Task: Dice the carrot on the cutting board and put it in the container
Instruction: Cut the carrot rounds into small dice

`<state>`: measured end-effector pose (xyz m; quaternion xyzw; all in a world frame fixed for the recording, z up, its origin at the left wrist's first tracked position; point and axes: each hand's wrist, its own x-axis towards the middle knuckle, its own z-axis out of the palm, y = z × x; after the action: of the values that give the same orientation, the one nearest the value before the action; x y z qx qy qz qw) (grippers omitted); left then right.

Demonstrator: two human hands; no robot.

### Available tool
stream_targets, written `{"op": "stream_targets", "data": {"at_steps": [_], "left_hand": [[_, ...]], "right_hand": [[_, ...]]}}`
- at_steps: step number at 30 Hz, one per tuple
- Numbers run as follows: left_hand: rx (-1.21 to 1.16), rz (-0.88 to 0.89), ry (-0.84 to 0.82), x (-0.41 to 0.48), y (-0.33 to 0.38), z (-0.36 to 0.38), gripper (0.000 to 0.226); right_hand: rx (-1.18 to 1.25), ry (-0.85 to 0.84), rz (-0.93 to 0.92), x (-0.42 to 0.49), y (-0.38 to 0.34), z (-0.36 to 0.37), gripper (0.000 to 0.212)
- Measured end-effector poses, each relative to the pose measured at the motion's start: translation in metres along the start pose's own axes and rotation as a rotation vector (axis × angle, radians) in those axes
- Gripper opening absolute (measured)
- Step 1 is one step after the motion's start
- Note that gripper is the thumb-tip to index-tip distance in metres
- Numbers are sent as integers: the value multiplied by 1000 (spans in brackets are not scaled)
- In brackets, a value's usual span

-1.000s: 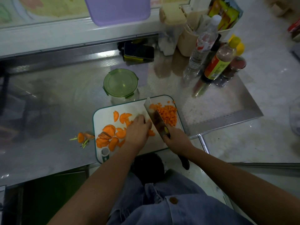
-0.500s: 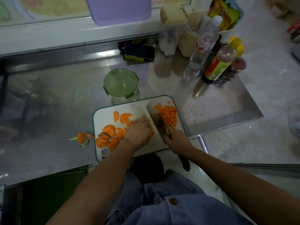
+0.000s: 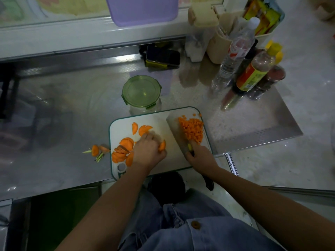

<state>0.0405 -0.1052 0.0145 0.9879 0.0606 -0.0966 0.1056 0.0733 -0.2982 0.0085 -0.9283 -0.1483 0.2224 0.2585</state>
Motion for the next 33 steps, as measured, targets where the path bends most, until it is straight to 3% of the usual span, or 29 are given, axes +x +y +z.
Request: {"op": "stream_targets", "data": {"at_steps": [3,8,17,24,33], "left_hand": [[23,22,-39,4,12,2,44],[60,65,-80,16,27,4,45],[-72,-8,-58,8,26,14,50],[-171,-30,42,7,26,19,11],[-189,-99,41,10,27,23,12]], "right_hand": [[-5,41,24,1,3,-10,54],[-81,45,-115,-3,-5,-15,44],[-119,59,-127,-3,-7,-10,41],[-157,72,-175,-2,-17,-22,44],[-179,-4,-137,-11,-13,-8,47]]}}
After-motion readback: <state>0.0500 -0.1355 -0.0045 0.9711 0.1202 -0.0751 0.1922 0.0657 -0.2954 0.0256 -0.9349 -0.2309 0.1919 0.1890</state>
